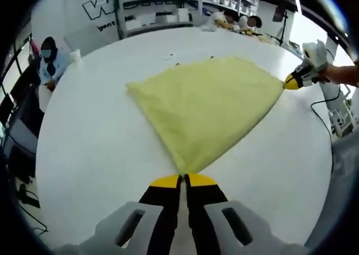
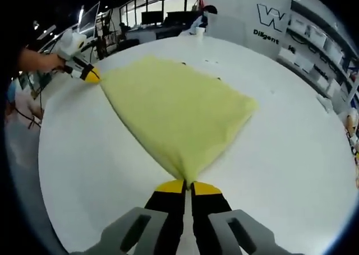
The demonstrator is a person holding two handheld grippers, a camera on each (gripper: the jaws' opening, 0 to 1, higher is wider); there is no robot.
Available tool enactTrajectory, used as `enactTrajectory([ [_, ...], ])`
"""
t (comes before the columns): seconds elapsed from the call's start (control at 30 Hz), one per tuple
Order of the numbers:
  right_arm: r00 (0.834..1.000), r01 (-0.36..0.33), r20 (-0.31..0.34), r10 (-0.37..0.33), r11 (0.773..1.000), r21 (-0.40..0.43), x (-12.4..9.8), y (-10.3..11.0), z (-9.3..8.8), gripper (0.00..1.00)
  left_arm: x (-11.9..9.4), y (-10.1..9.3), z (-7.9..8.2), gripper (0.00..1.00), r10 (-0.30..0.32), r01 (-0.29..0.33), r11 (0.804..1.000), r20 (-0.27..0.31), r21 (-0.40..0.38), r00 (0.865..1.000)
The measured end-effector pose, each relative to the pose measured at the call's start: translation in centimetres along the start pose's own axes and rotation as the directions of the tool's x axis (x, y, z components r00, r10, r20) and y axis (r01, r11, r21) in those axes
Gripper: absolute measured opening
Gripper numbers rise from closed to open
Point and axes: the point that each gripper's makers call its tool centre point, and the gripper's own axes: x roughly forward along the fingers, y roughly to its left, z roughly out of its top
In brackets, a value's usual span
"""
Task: Fold the garment on the visible template until the final outline fits inside the template.
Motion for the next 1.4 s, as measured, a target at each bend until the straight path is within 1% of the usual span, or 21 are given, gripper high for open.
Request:
enactTrajectory([
  [0.03, 1.000, 0.004, 0.004, -0.003, 1.000, -0.010, -0.1, 0.0, 0.0, 0.00, -0.1, 0.1, -0.2, 0.11, 0.009, -0.009, 1.000, -0.007, 0.001, 1.000],
  [0.1, 1.000, 0.007, 0.006, -0.007, 1.000, -0.001, -0.4, -0.1, -0.2, 0.03, -0.5, 0.4, -0.1, 0.11, 0.024, -0.024, 0.999, 0.000, 0.023, 1.000],
  [0.17, 1.000, -0.001, 0.013, 0.001, 1.000, 0.012, -0.8, 0.0, -0.3, 0.06, -0.9, 0.8, 0.2, 0.11, 0.038, -0.038, 0.999, 0.020, 0.016, 0.999],
  [0.2, 1.000, 0.000, 0.013, 0.000, 1.000, 0.013, -1.0, 0.0, -0.4, 0.08, -1.2, 0.9, 0.4, 0.11, 0.044, -0.044, 0.999, 0.031, 0.001, 0.999],
  [0.23, 1.000, 0.002, 0.013, -0.002, 1.000, 0.013, -1.2, 0.0, -0.5, 0.08, -1.5, 0.8, 0.6, 0.11, 0.043, -0.043, 0.999, 0.038, -0.008, 0.998],
  [0.33, 1.000, 0.002, 0.023, -0.003, 1.000, 0.023, -1.9, 0.2, -0.6, 0.09, -2.2, 0.6, 0.6, 0.11, 0.049, -0.049, 0.999, 0.052, -0.003, 0.997],
  [0.43, 0.999, 0.006, 0.045, -0.007, 1.000, 0.022, -2.5, 0.3, -0.2, 0.14, -2.6, 0.5, 0.3, 0.13, 0.053, -0.055, 0.998, 0.059, 0.027, 0.997],
  [0.53, 0.998, 0.009, 0.070, -0.012, 0.999, 0.036, -3.1, 0.5, 0.2, 0.20, -3.1, 0.3, 0.4, 0.19, 0.057, -0.060, 0.998, 0.085, 0.034, 0.995],
  [0.67, 0.996, 0.012, 0.086, -0.015, 0.999, 0.036, -3.8, 0.8, 0.5, 0.23, -3.8, -0.1, 0.5, 0.26, 0.063, -0.069, 0.996, 0.109, 0.049, 0.992],
  [0.77, 0.995, 0.012, 0.102, -0.016, 0.999, 0.034, -4.6, 1.2, 0.7, 0.28, -4.5, -0.3, 0.6, 0.32, 0.074, -0.078, 0.997, 0.122, 0.027, 0.990],
  [0.83, 0.993, 0.011, 0.113, -0.014, 0.999, 0.033, -5.0, 1.5, 0.9, 0.30, -4.9, -0.6, 0.6, 0.38, 0.072, -0.075, 0.997, 0.139, 0.016, 0.988],
  [0.93, 0.991, 0.008, 0.136, -0.013, 0.999, 0.037, -5.7, 2.1, 1.2, 0.35, -5.4, -1.0, 0.6, 0.42, 0.063, -0.066, 0.998, 0.155, 0.014, 0.986],
  [1.0, 0.987, 0.007, 0.160, -0.012, 0.999, 0.035, -6.1, 2.5, 1.4, 0.39, -5.8, -1.7, 0.9, 0.46, 0.043, -0.050, 0.998, 0.185, 0.034, 0.982],
  [1.07, 0.984, 0.000, 0.178, -0.008, 0.999, 0.044, -6.5, 3.0, 1.6, 0.42, -6.3, -2.1, 0.9, 0.49, 0.044, -0.054, 0.997, 0.195, 0.047, 0.980],
  [1.13, 0.983, -0.001, 0.183, -0.007, 0.999, 0.043, -6.6, 3.3, 1.5, 0.44, -6.7, -2.5, 1.1, 0.55, 0.042, -0.054, 0.997, 0.219, 0.049, 0.975],
  [1.2, 0.982, 0.000, 0.188, -0.007, 0.999, 0.038, -6.9, 3.7, 1.5, 0.45, -7.1, -2.7, 1.1, 0.58, 0.045, -0.057, 0.997, 0.230, 0.045, 0.972],
  [1.27, 0.981, 0.000, 0.193, -0.007, 0.999, 0.036, -7.2, 4.0, 1.4, 0.46, -7.5, -2.8, 1.0, 0.60, 0.050, -0.060, 0.997, 0.236, 0.038, 0.970],
  [1.4, 0.977, -0.002, 0.215, -0.007, 0.999, 0.042, -7.9, 4.6, 1.5, 0.51, -8.0, -3.1, 0.7, 0.65, 0.047, -0.056, 0.998, 0.242, 0.028, 0.969],
])
